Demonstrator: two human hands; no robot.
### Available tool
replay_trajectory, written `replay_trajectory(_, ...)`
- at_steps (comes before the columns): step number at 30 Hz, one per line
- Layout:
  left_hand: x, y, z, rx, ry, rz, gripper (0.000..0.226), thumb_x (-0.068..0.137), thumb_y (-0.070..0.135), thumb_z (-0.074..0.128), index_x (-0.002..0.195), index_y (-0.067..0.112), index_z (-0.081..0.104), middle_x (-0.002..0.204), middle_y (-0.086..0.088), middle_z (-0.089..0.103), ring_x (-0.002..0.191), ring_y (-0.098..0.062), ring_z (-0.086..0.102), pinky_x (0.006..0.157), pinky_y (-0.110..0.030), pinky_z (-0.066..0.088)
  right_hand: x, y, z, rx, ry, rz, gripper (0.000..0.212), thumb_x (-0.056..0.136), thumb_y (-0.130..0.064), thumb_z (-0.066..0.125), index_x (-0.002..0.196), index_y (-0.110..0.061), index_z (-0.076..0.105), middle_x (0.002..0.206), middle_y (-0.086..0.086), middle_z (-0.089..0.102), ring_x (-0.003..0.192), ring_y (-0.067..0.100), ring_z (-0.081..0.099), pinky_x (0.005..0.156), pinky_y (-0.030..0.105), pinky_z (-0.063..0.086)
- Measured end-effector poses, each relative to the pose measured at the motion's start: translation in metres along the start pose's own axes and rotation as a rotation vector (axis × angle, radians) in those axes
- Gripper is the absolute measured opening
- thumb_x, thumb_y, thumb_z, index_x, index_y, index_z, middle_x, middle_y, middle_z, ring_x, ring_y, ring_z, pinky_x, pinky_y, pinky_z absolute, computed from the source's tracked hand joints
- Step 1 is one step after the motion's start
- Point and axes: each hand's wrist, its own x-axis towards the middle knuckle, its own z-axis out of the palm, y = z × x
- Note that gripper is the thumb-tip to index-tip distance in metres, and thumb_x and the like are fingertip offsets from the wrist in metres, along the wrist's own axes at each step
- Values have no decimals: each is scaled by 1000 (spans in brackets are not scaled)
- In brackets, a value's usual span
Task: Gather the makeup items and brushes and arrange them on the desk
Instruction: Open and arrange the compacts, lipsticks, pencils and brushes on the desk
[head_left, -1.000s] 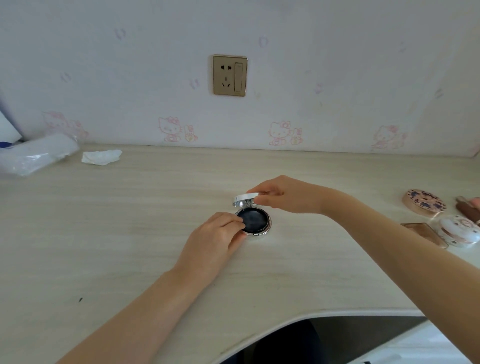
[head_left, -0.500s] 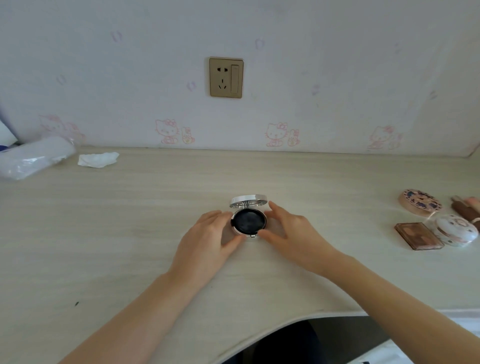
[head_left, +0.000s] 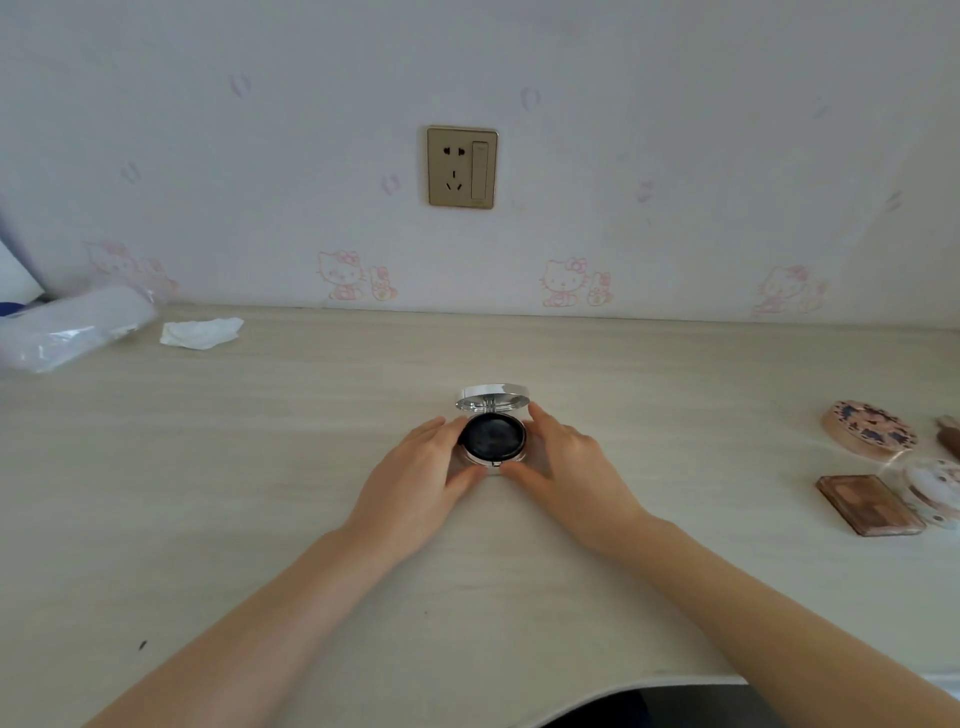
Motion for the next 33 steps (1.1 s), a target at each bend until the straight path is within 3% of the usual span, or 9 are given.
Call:
replay_trajectory(3, 16, -9, -3, -15, 1, 3, 48, 91, 42, 57, 134, 23, 47, 119, 3, 59, 115, -16, 52, 92, -35, 44, 21, 1, 5, 15, -9, 7, 63, 89, -43, 60, 140, -16, 35, 122, -1, 62, 113, 22, 54, 90, 35, 44)
replay_trajectory(10, 53, -37, -8, 1, -25, -39, 44, 92, 35, 57, 132, 20, 48, 117, -2, 60, 111, -21, 54, 91, -34, 42, 69, -3, 16, 67, -54, 52, 79, 89, -43, 60, 150, -20, 15, 125, 1, 61, 113, 25, 54, 91, 41, 45)
replay_trajectory(15, 71, -53, -9, 16, -41, -90, 47, 94, 32, 55, 138, 19, 44, 133, -9, 54, 133, -26, 40, 105, -35, 34, 95, -4, 24, 58, -77, 63, 79, 90, -44, 58, 150, -18, 13, 125, 5, 61, 114, 28, 54, 91, 42, 45)
replay_trajectory(22, 85, -57, -9, 11, -27, -107, 40, 94, 33, 54, 132, 22, 48, 108, -5, 57, 109, -27, 53, 92, -40, 43, 112, -4, 27, 68, -95, 58, 78, 92, -43, 55, 150, -16, 10, 122, 5, 62, 112, 27, 55, 92, 41, 45)
replay_trajectory(28, 87, -57, -8, 10, -12, -106, 40, 94, 33, 54, 132, 21, 49, 105, -6, 58, 104, -27, 55, 89, -41, 44, 114, 1, 31, 53, -83, 60, 77, 92, -43, 55, 150, -18, 11, 126, 2, 60, 114, 26, 53, 91, 38, 44)
replay_trajectory(33, 87, -57, -8, 14, -25, -119, 42, 95, 34, 53, 134, 21, 46, 122, -7, 59, 125, -26, 46, 100, -39, 39, 112, 2, 31, 59, -73, 57, 77, 92, -44, 55, 150, -16, 12, 128, 0, 59, 116, 25, 53, 91, 37, 44)
